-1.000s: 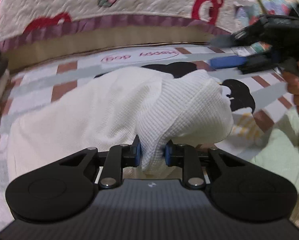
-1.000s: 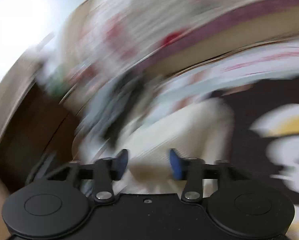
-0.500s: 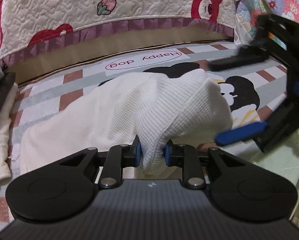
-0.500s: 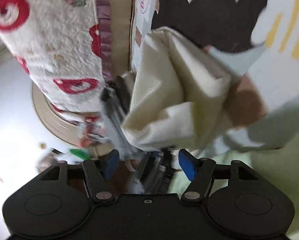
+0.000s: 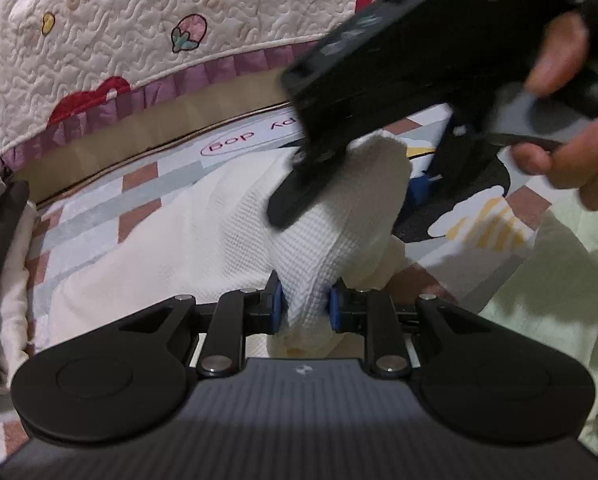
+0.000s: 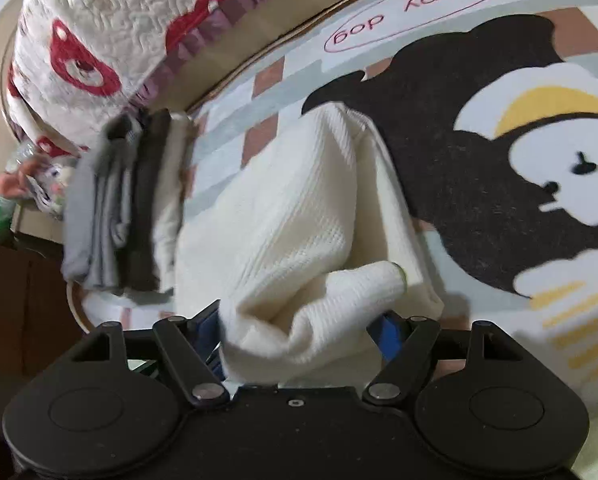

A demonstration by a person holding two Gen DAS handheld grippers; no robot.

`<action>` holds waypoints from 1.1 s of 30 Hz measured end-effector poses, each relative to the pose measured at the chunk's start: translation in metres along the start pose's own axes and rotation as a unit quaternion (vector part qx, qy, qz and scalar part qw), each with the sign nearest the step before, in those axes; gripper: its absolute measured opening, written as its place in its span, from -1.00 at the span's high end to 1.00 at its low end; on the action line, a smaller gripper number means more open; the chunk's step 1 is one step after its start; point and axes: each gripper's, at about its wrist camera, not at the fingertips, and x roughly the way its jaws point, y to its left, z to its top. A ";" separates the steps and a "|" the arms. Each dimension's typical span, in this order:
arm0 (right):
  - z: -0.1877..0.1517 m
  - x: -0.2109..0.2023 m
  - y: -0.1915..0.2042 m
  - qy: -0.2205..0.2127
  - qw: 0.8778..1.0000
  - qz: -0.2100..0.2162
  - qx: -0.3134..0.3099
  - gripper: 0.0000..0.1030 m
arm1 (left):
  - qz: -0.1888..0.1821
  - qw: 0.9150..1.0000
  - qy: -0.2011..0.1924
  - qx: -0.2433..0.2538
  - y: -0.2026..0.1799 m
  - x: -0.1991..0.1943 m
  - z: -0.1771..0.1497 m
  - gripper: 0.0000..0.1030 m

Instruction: Fold clothes

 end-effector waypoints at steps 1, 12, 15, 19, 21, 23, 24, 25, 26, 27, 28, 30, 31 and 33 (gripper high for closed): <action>0.002 0.003 0.000 -0.009 0.999 0.032 -0.007 0.30 | 0.006 1.000 -0.005 0.001 0.000 -0.003 0.001 0.59; -0.004 0.003 -0.063 -0.041 0.970 0.206 -0.119 0.55 | -0.046 0.997 0.011 -0.063 0.040 -0.030 -0.017 0.13; -0.007 0.000 -0.072 -0.040 0.981 0.175 -0.077 0.20 | -0.027 0.996 0.024 -0.081 0.052 -0.029 -0.029 0.13; -0.011 -0.005 -0.085 -0.039 0.990 0.133 -0.020 0.05 | 0.003 0.991 0.030 -0.128 0.079 -0.035 -0.038 0.08; -0.013 -0.008 -0.091 -0.039 0.993 0.111 0.008 -0.05 | 0.037 0.987 0.029 -0.157 0.098 -0.038 -0.041 0.05; -0.015 -0.010 -0.098 -0.038 0.995 0.090 0.037 -0.27 | 0.058 0.977 0.033 -0.203 0.119 -0.042 -0.047 0.01; -0.018 -0.012 -0.099 -0.037 0.995 0.084 0.040 -0.30 | 0.063 0.970 0.037 -0.230 0.131 -0.043 -0.051 0.00; -0.022 -0.014 -0.100 -0.037 0.995 0.080 0.040 -0.31 | 0.065 0.963 0.042 -0.260 0.142 -0.042 -0.055 -0.01; -0.025 -0.017 -0.102 -0.036 0.996 0.076 0.040 -0.32 | 0.065 0.954 0.046 -0.288 0.151 -0.041 -0.060 -0.02; -0.029 -0.019 -0.103 -0.035 0.996 0.071 0.040 -0.33 | 0.065 0.945 0.050 -0.317 0.161 -0.040 -0.066 -0.06; -0.033 -0.022 -0.104 -0.034 0.996 0.067 0.041 -0.33 | 0.065 0.936 0.053 -0.343 0.170 -0.038 -0.071 -0.07; -0.032 -0.018 -0.099 -0.032 0.995 0.083 0.033 -0.05 | 0.060 0.921 0.057 -0.380 0.181 -0.033 -0.079 -0.12; -0.030 -0.015 -0.094 -0.036 0.995 0.092 0.023 0.23 | 0.057 0.917 0.057 -0.391 0.183 -0.030 -0.082 -0.13; -0.027 -0.016 -0.077 -0.057 0.993 0.098 -0.033 0.52 | 0.046 0.913 0.055 -0.403 0.186 -0.026 -0.086 -0.04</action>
